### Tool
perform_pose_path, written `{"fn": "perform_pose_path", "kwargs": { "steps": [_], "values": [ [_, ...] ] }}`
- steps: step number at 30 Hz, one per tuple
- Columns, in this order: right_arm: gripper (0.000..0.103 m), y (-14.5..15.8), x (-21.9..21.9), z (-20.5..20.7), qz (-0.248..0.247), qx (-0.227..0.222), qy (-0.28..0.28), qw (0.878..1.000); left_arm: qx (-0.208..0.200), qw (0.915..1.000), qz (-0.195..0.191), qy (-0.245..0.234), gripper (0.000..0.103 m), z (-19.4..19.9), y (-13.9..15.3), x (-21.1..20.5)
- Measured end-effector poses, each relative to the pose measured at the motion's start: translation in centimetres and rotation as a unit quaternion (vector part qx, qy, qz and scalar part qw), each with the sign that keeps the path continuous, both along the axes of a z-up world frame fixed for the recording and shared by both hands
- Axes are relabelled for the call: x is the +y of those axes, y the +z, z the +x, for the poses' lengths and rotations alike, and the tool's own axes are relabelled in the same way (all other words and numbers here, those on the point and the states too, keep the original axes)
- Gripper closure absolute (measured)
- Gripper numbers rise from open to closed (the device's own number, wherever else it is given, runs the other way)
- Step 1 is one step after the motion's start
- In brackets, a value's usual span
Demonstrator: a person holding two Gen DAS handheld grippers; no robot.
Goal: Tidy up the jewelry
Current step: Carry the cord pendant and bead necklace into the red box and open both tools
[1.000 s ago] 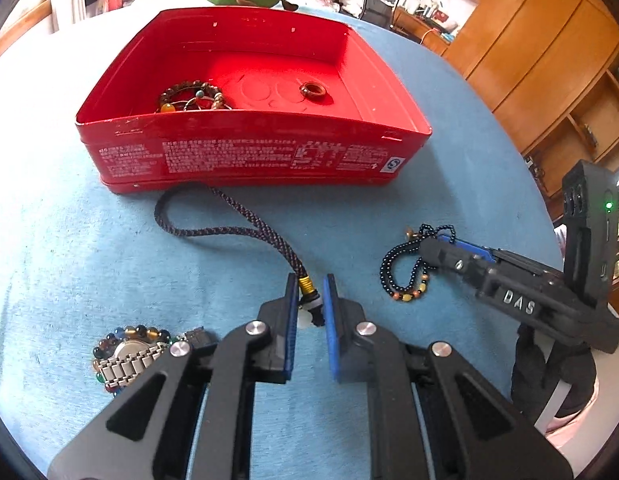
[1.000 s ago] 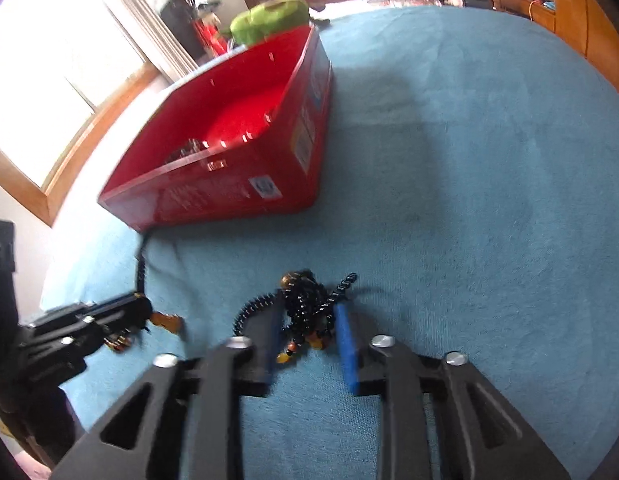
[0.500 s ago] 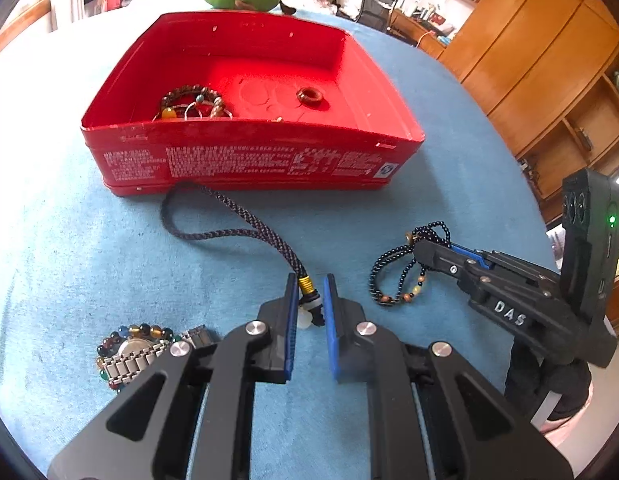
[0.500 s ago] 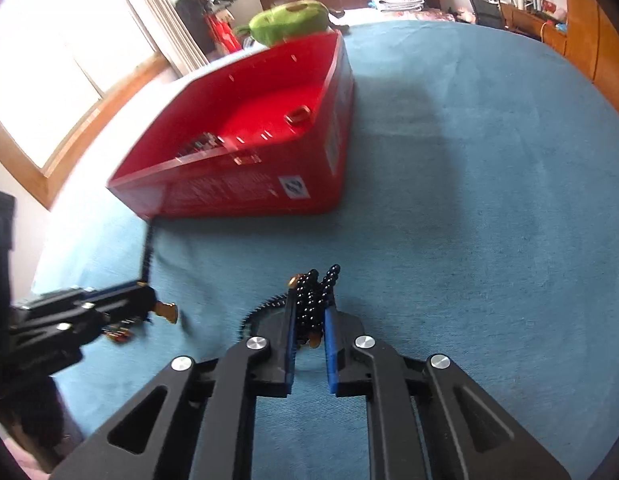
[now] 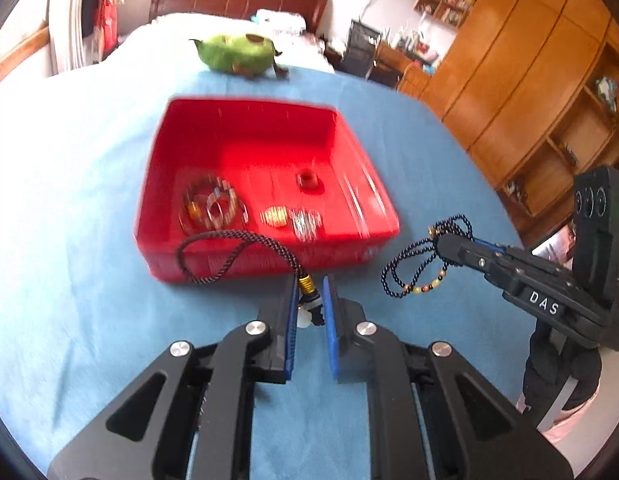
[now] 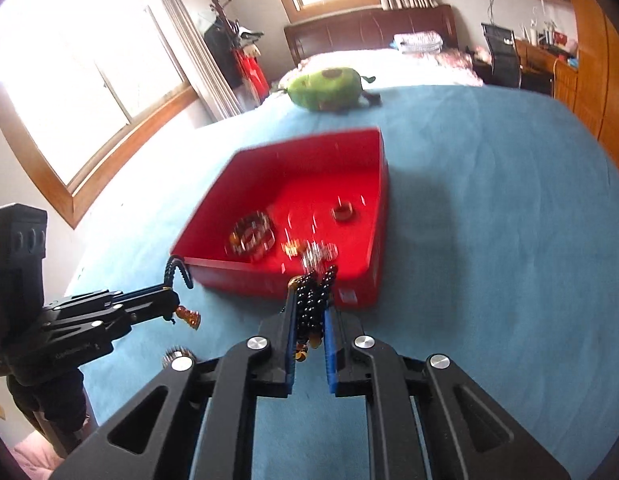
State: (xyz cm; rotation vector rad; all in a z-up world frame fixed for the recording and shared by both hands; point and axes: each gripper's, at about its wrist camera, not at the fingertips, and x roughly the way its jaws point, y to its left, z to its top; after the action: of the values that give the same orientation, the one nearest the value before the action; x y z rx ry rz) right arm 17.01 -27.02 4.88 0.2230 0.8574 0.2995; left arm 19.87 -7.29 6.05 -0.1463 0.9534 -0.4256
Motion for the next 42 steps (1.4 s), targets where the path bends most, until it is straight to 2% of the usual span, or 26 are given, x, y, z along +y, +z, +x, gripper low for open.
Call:
{"fn": "perform_pose_path", "kwargs": {
  "steps": [4,8,16,20,25,30,31,33,35,39,41,42],
  "values": [
    [0.092,1.1,0.7,2.5,0.001,-0.013,-0.008,1.000,-0.031,0.9991,-0.005,0.030,0.092,2.4,1.6,1.1],
    [0.092,1.0,1.9,5.9,-0.015,-0.016,-0.029,0.999,-0.033,0.9984,-0.021,0.042,0.092,5.2,1.6,1.8],
    [0.092,-2.6,5.3,13.4,-0.023,0.028,-0.020,0.999,0.002,0.9987,-0.041,0.031,0.092,12.0,-1.5,1.3],
    [0.092,-4.8,6.8,16.5,-0.046,0.050,-0.020,0.997,0.020,0.9988,-0.030,0.034,0.092,14.6,-3.2,1.2],
    [0.092,-7.2,7.1,18.5,-0.059,0.073,-0.023,0.995,0.046,0.9980,-0.012,0.042,0.092,17.2,-5.3,1.4],
    [0.091,-7.7,7.0,18.6,-0.064,0.077,-0.028,0.995,0.061,0.9970,-0.009,0.046,0.092,18.5,-6.6,1.6],
    [0.088,-7.7,6.8,18.6,-0.061,0.078,-0.029,0.995,0.062,0.9969,-0.010,0.047,0.092,18.7,-6.8,1.7],
    [0.088,-7.8,6.8,18.6,-0.062,0.077,-0.031,0.995,0.064,0.9966,-0.009,0.052,0.090,18.6,-7.0,1.9],
    [0.078,-7.7,6.7,18.5,-0.063,0.076,-0.032,0.995,0.065,0.9963,-0.011,0.055,0.074,18.8,-7.1,2.1],
    [0.078,-7.3,6.4,17.8,-0.069,0.071,-0.039,0.994,0.050,0.9968,-0.006,0.062,0.070,18.2,-6.0,2.2],
    [0.076,-6.7,5.8,17.2,-0.075,0.070,-0.049,0.994,0.042,0.9965,0.008,0.071,0.053,17.5,-5.2,2.4],
    [0.073,-6.4,5.6,17.0,-0.079,0.067,-0.053,0.993,0.038,0.9959,0.016,0.081,0.050,17.4,-4.8,2.6]
  ]
}}
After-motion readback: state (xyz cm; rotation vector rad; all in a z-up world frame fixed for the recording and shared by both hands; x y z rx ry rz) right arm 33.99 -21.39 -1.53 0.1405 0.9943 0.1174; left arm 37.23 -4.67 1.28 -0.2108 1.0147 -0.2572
